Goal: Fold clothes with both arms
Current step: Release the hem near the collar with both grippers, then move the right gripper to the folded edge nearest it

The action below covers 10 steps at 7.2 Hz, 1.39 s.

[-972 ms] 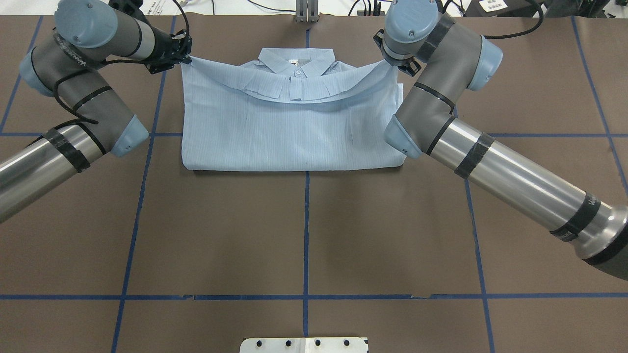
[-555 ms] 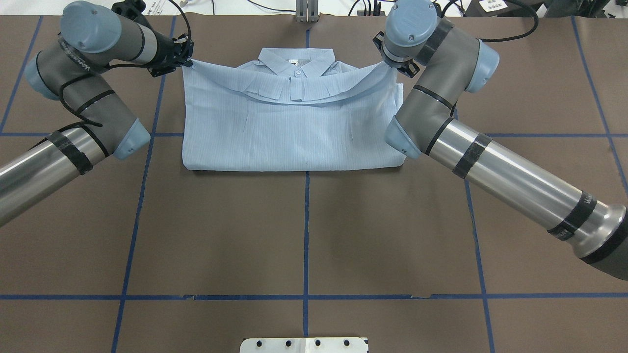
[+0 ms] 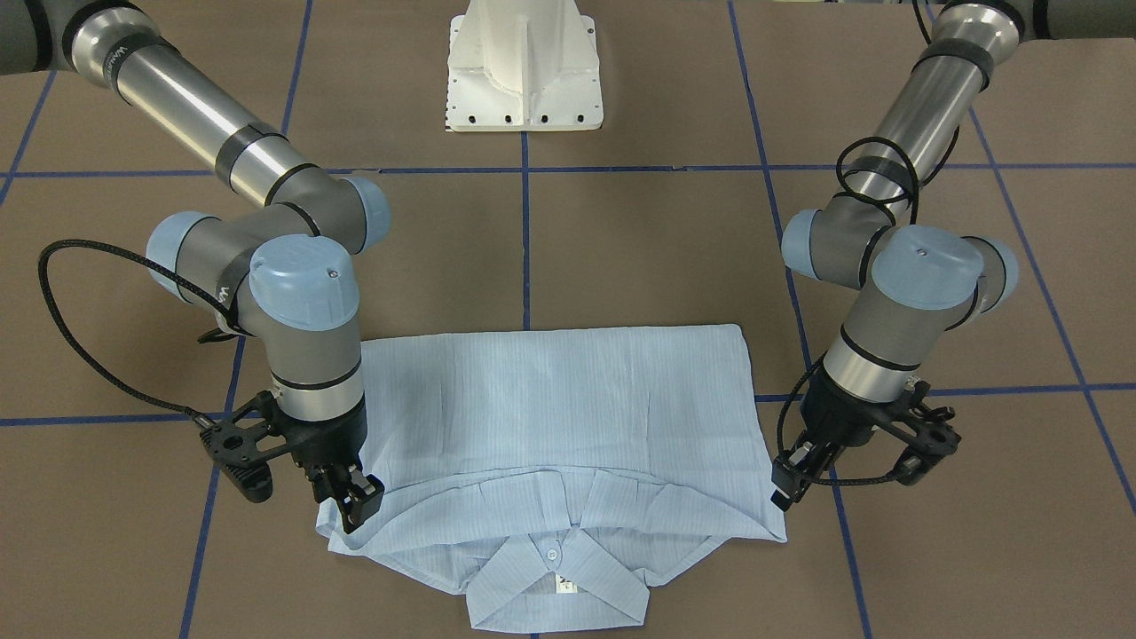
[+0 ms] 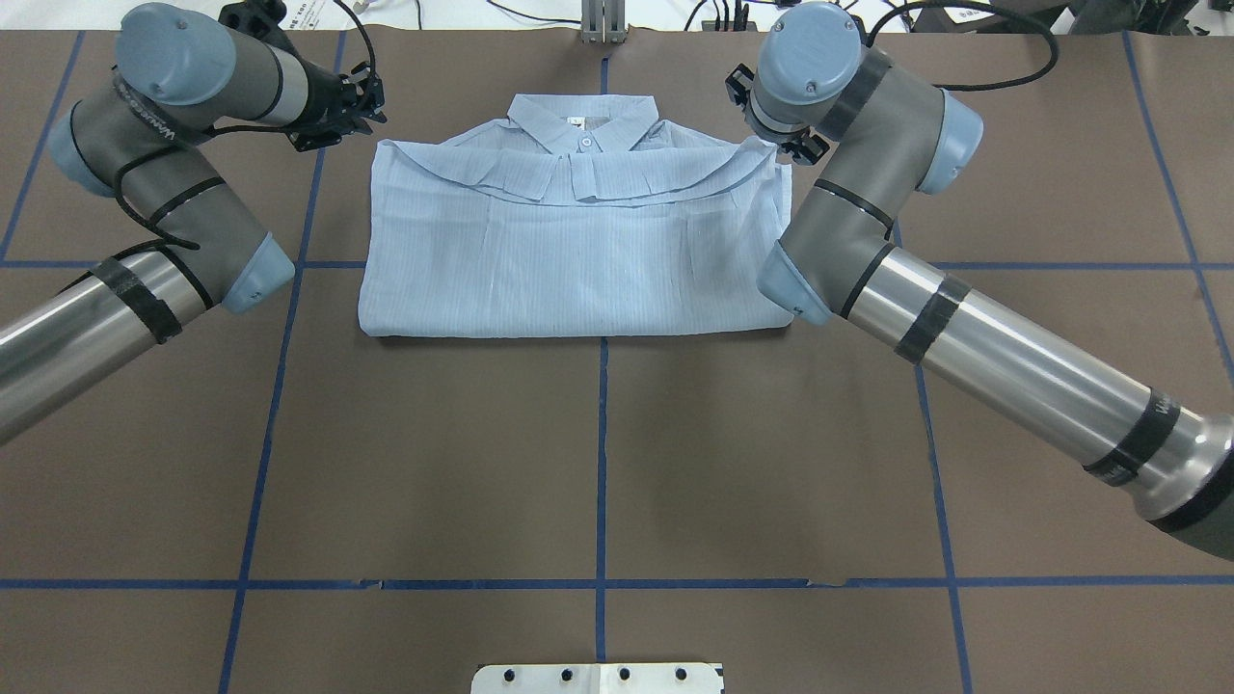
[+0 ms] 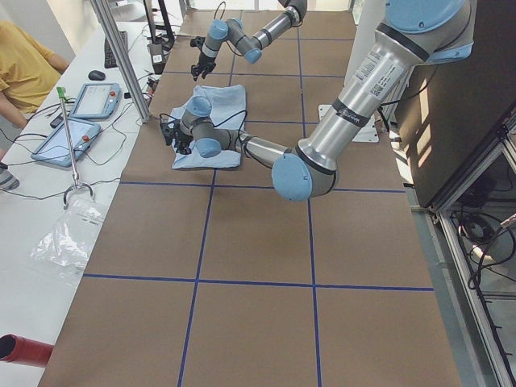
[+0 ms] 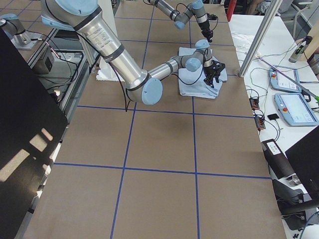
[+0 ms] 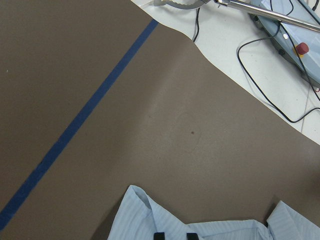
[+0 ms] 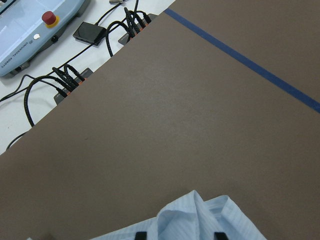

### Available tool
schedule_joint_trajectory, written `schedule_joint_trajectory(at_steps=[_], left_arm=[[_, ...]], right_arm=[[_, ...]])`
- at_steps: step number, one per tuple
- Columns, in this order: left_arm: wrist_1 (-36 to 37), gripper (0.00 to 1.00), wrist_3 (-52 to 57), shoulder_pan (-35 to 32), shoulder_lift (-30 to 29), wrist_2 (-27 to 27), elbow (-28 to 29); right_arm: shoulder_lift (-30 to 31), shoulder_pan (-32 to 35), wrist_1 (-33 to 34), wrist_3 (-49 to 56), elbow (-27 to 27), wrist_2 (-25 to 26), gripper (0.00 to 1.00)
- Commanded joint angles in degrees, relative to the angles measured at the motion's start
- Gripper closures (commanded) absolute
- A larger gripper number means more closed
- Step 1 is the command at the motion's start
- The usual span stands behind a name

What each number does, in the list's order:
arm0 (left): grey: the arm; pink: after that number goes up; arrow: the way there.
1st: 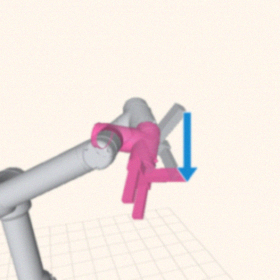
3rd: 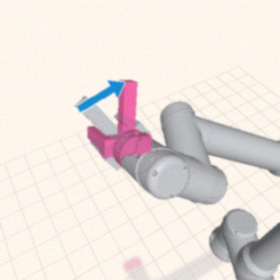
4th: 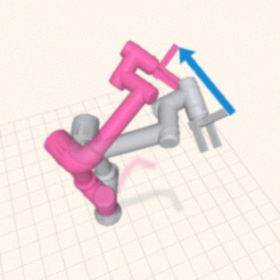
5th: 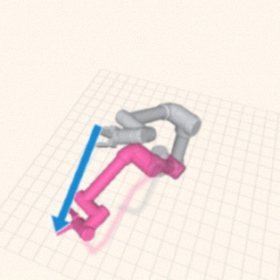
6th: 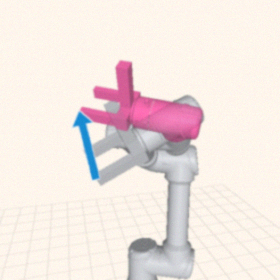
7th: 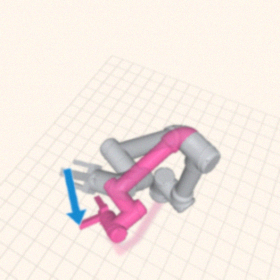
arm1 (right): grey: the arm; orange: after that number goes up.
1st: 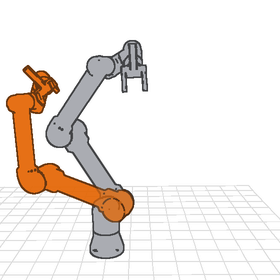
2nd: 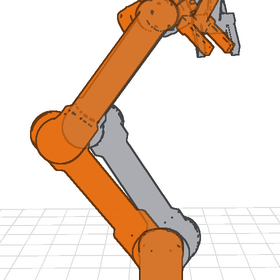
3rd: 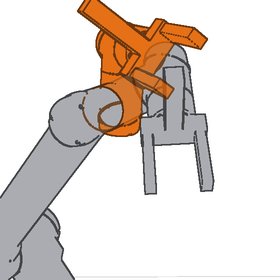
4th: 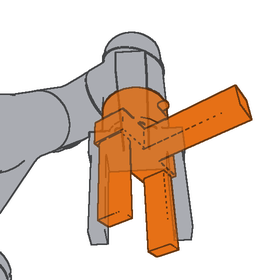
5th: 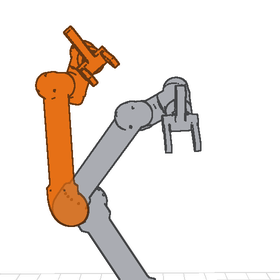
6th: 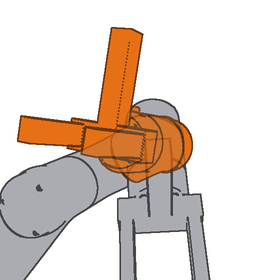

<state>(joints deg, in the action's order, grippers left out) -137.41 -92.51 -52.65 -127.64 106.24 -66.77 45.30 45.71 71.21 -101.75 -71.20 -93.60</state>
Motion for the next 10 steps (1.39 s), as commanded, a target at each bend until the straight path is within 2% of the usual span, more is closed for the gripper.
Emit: schedule_joint_trajectory(at_steps=[1, 3, 4, 7, 8, 9, 10], left_arm=[[-0.1, 0.69, -0.1, -0.1, 0.2, 0.3, -1.3], [-0.1, 0.69, -0.1, -0.2, 0.5, 0.3, -1.3], [0.2, 0.70, -0.1, -0.3, 0.8, 0.3, -2.6], [0.3, 0.70, 0.2, -0.3, 1.4, 0.1, -3.3], [0.4, 0.70, 0.2, -0.3, 1.7, 0.1, -3.8], [0.7, 0.70, 0.2, -0.3, 1.9, 0.1, -4.9], [0.8, 0.70, 0.3, -0.4, 2.0, 0.1, -5.1]], right_arm=[[8.5, -3.6, -0.3, 0.3, -11.4, 0.0, 0.00], [18.1, -7.1, -0.3, 0.1, -21.6, 0.2, 0.00], [19.7, -9.2, -0.3, 0.1, -22.0, 0.7, 0.00], [19.7, -10.0, -0.2, 0.7, -21.1, 0.6, 0.00], [19.0, -10.3, -0.3, -0.1, -20.9, 0.7, 0.05], [20.0, -10.6, -0.3, 0.3, -20.9, 0.7, 0.22], [19.9, -10.7, -0.3, 0.2, -20.9, 0.6, 0.69]])
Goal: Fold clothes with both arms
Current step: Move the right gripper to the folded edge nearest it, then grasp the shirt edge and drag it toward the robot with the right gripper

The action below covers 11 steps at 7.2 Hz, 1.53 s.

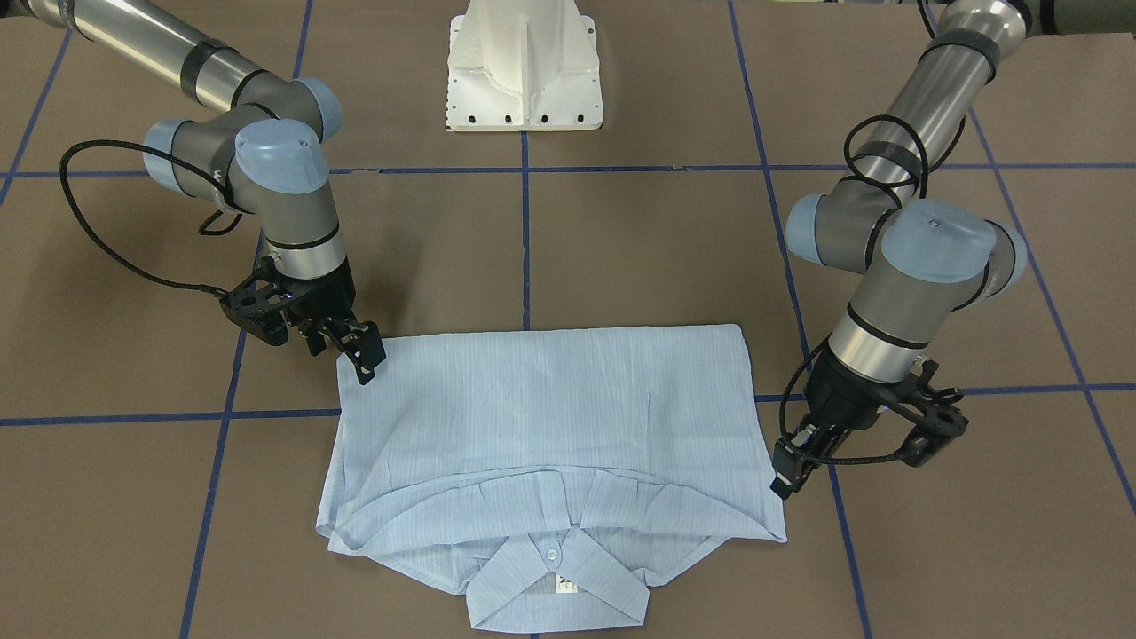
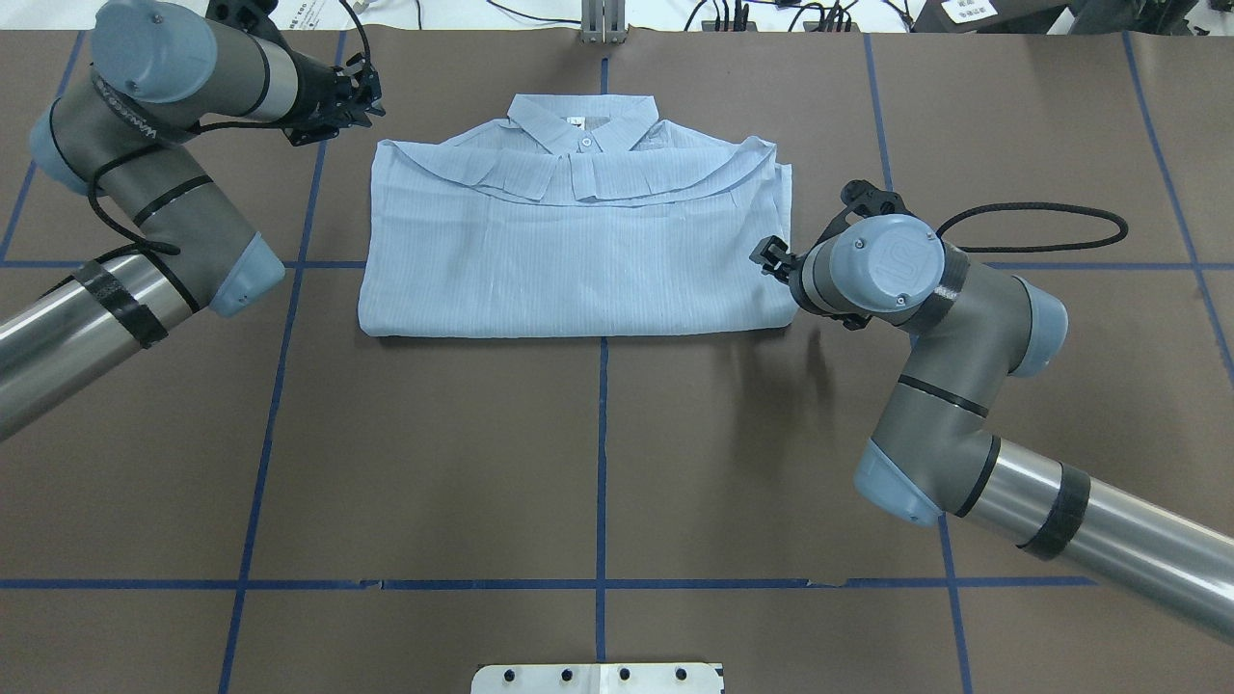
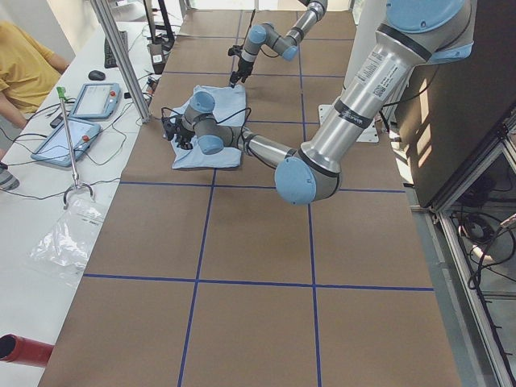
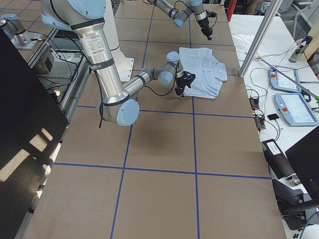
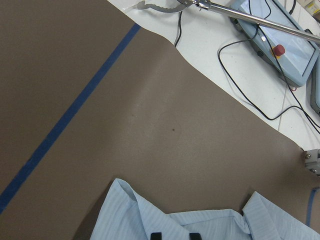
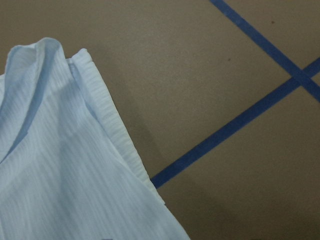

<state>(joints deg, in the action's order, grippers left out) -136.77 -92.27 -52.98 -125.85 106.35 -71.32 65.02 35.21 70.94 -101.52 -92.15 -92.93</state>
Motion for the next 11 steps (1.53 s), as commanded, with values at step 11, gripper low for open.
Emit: schedule_joint_trajectory(at_steps=[11], left_arm=[[0.2, 0.73, -0.5, -1.2, 3.8, -0.2, -5.9]], right_arm=[[17.9, -19.4, 11.5, -8.8, -33.7, -0.8, 1.00]])
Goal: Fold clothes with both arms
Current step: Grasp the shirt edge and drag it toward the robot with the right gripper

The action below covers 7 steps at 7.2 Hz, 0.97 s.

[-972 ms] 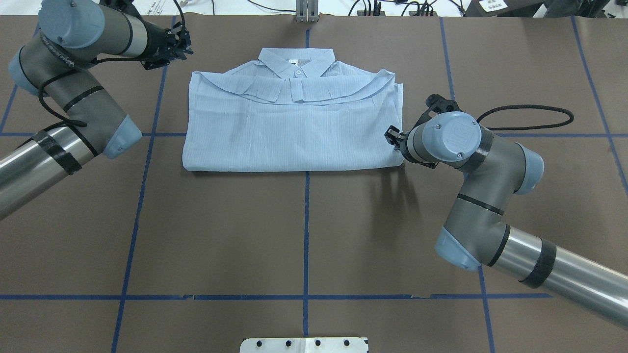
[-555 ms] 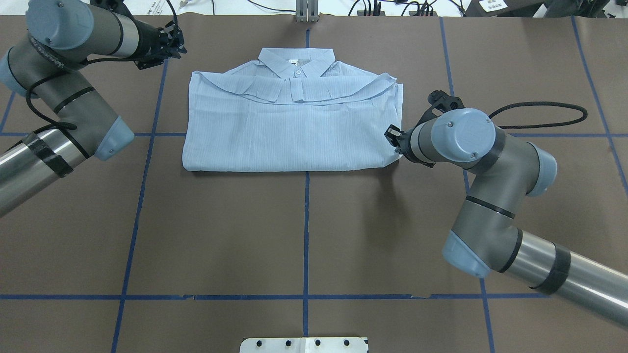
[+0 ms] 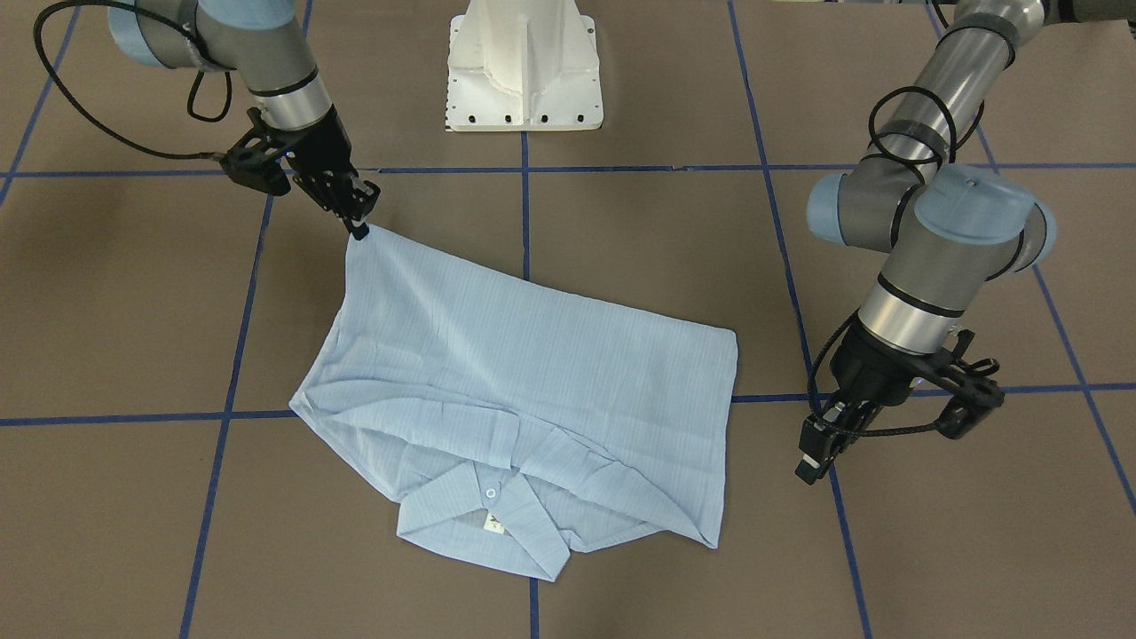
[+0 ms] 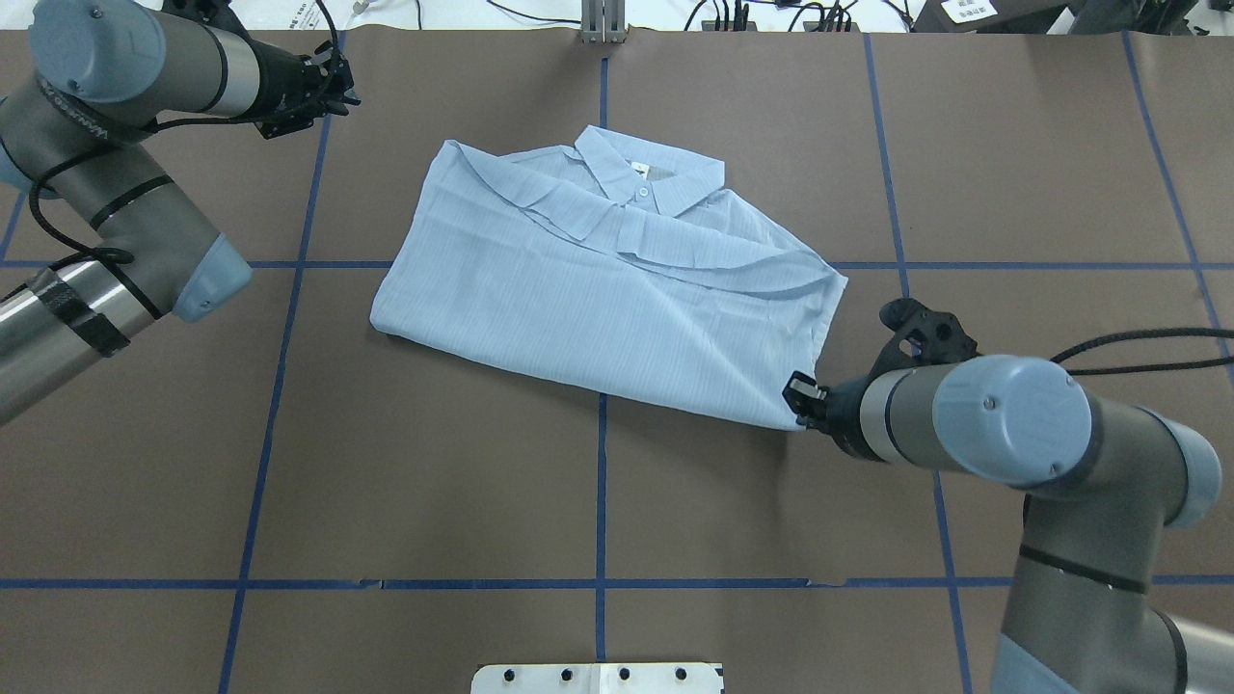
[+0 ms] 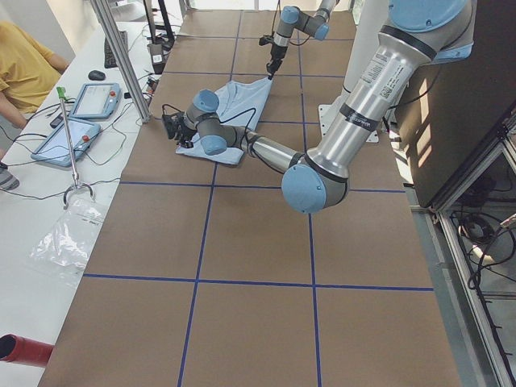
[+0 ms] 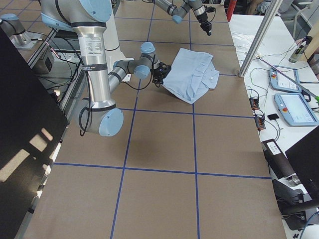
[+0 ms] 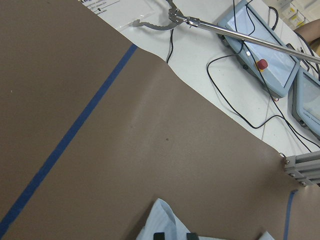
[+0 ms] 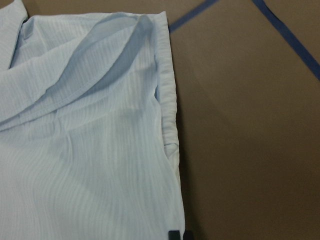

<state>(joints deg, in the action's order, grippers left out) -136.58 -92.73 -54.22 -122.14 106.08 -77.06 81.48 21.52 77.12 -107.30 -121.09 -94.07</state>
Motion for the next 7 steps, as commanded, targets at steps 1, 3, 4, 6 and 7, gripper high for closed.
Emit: schedule_joint_trajectory(at_steps=[1, 3, 4, 6, 7], left_arm=[[0.0, 0.73, -0.2, 0.3, 0.0, 0.3, -1.3], [2.7, 0.72, -0.3, 1.7, 2.4, 2.5, -8.1], [3.2, 0.72, -3.2, 2.9, 4.4, 5.1, -11.2], [3.8, 0.68, -10.0, 9.7, 9.3, 4.5, -19.6], [3.8, 0.67, -13.4, 12.1, 9.6, 4.5, -20.7]], right_arm=[[1.5, -10.4, 11.3, -6.1, -8.2, 0.0, 1.00], [1.1, -21.7, 18.2, -13.4, -12.6, 0.0, 1.00], [1.2, -25.4, 18.9, -13.6, -12.8, 0.6, 0.03], [1.7, -24.5, 19.1, -14.1, -15.2, 0.8, 0.00], [1.6, -22.0, 20.4, -14.1, -15.6, 0.8, 0.00]])
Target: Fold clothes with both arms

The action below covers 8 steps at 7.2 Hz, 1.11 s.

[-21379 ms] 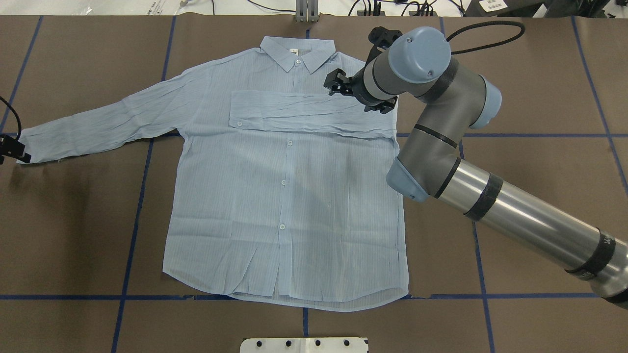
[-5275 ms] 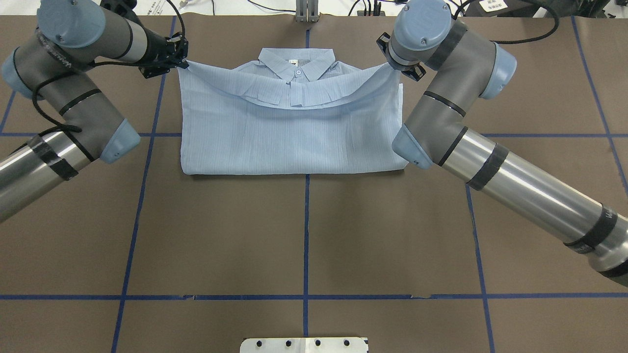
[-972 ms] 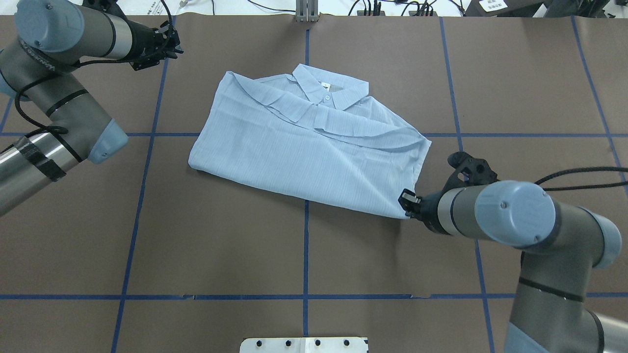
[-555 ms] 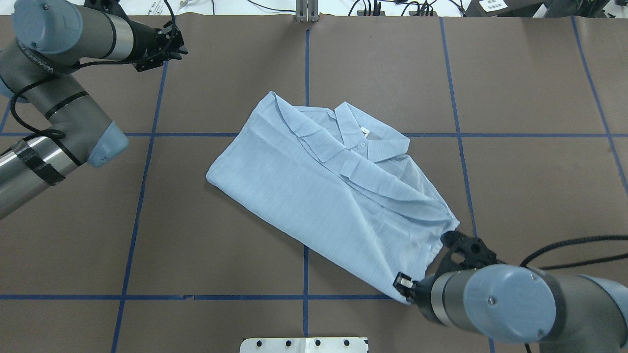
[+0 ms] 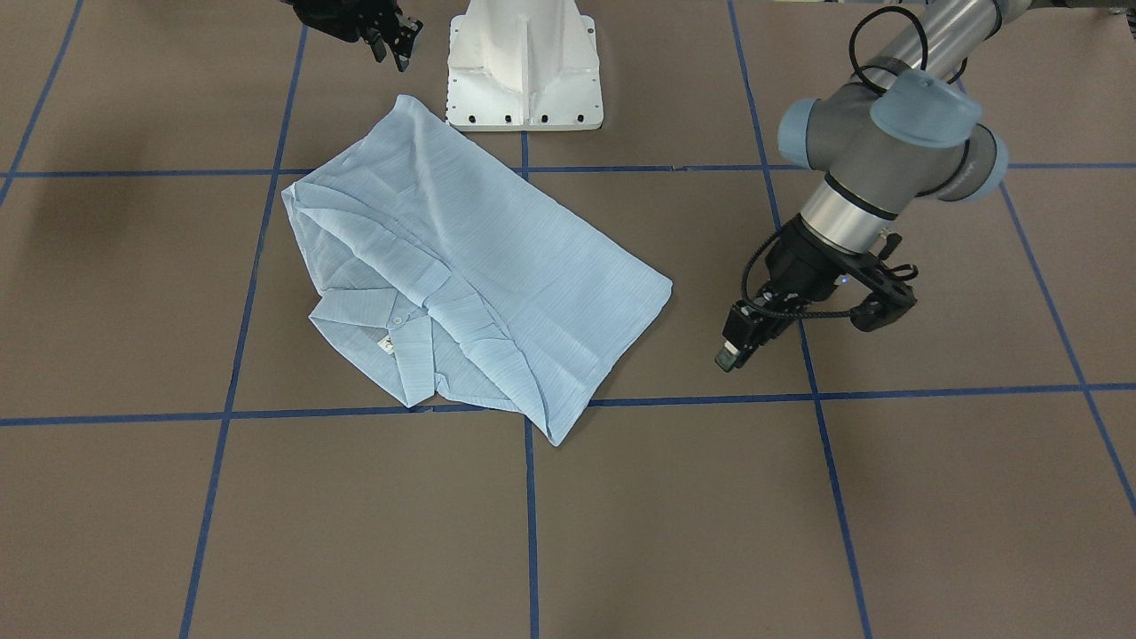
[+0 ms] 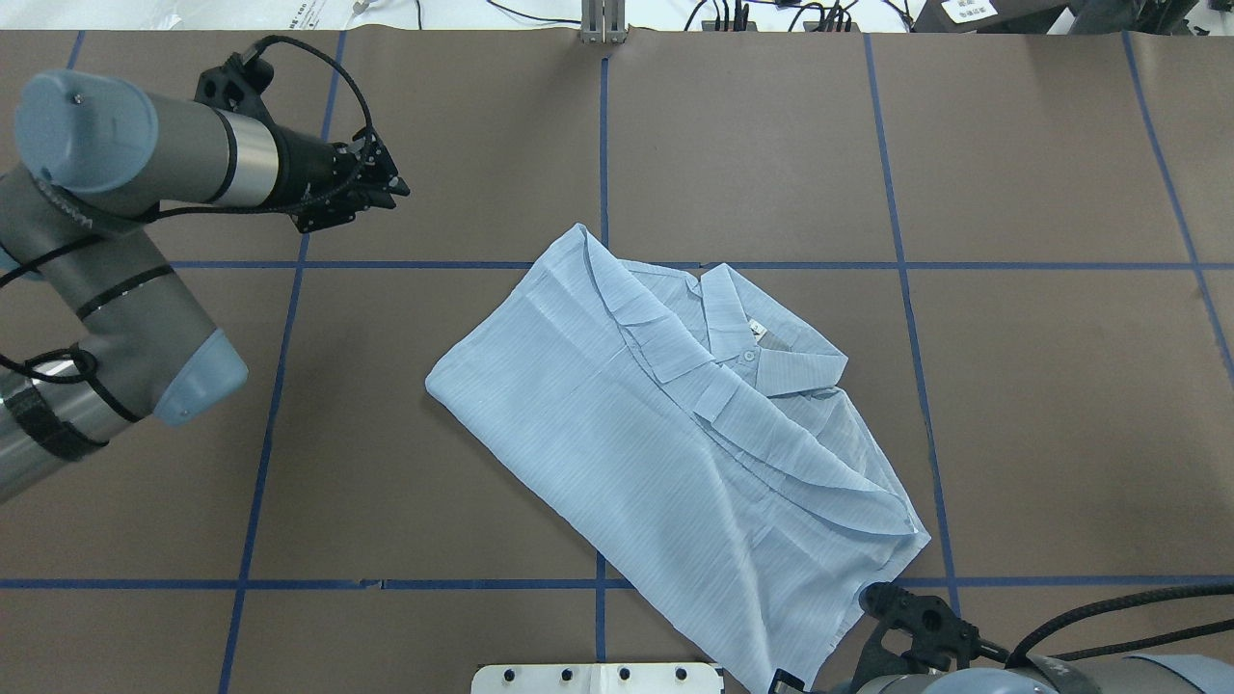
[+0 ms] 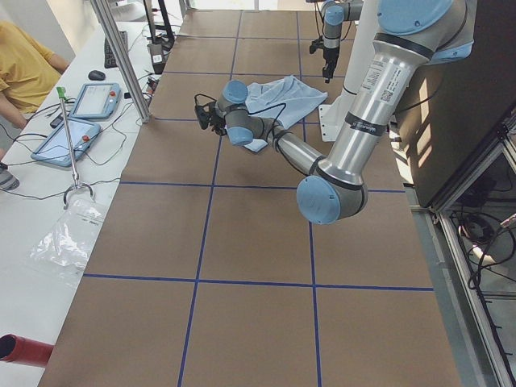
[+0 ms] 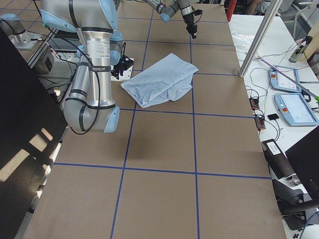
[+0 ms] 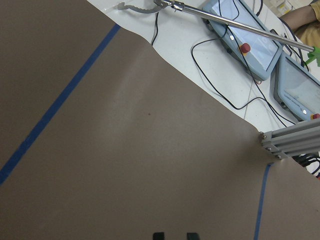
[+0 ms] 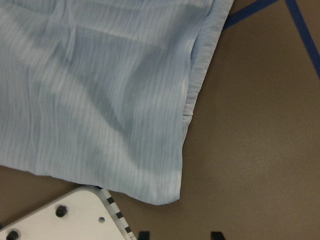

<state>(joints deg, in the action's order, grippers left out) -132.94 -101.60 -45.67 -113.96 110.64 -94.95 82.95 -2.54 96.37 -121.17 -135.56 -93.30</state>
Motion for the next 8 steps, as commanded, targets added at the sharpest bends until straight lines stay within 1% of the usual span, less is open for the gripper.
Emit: schedule_joint_trajectory(at_steps=[1, 2, 3, 4, 5, 6, 8], left_arm=[[0.6, 0.62, -6.7, 6.8, 1.6, -0.8, -2.7], [7.1, 0.57, -6.9, 8.6, 1.6, -3.2, -3.8], [14.9, 0.55, -6.9, 11.6, 1.5, -4.9, -6.4], [17.4, 0.54, -6.9, 13.7, 1.6, -6.8, -6.7], [18.0, 0.54, -7.0, 14.3, 2.1, -7.8, -6.3], [17.9, 0.53, -7.0, 14.8, 2.2, -8.1, -5.3], [18.1, 0.53, -7.0, 15.6, 3.0, -8.2, -5.0]], right_arm=[[-0.4, 7.5, 1.4, 0.0, -1.2, 0.0, 0.00], [-2.8, 12.6, 1.2, 1.6, -0.1, 0.0, 0.00], [-8.5, 19.6, 1.3, 6.3, 3.8, -0.1, 0.00], [-11.3, 24.9, 1.3, 10.0, 7.6, -0.8, 0.00], [-11.4, 27.6, 0.6, 14.1, 10.3, -0.7, 0.00], [-11.4, 28.6, 0.5, 16.6, 11.8, -0.7, 0.00], [-11.7, 28.9, 0.5, 16.8, 13.0, -0.7, 0.00]])
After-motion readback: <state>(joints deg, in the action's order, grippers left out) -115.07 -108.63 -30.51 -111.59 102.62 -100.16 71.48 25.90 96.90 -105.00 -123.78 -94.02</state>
